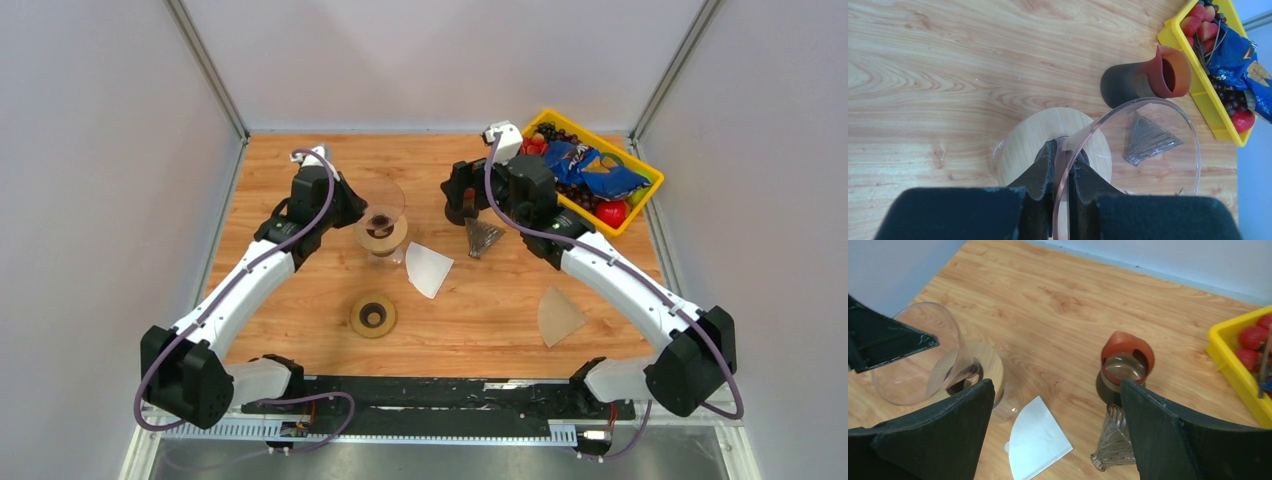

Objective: Place the coffee filter in the dripper

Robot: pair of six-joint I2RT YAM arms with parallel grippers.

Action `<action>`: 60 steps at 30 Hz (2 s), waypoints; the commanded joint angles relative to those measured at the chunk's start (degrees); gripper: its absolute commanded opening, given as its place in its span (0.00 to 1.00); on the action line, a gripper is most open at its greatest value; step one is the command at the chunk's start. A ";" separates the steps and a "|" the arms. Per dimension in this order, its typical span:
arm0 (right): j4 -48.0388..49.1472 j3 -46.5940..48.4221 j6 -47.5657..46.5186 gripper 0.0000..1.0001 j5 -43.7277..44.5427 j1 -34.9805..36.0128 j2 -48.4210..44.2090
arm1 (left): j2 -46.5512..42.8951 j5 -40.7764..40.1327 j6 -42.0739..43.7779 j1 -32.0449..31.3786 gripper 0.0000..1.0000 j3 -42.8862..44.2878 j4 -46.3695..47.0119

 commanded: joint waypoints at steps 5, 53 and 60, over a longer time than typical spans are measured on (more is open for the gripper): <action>3.16 7.97 5.00 0.98 -13.05 -0.11 7.47 | 0.74 1.27 -1.98 0.73 0.00 -1.57 1.02; -3.12 22.72 4.28 0.66 -18.07 7.68 28.29 | 3.85 2.87 -0.59 0.82 0.00 1.48 -7.64; -6.32 25.54 3.76 0.38 -16.64 8.15 31.33 | 5.57 2.28 0.04 0.81 0.00 1.82 -9.90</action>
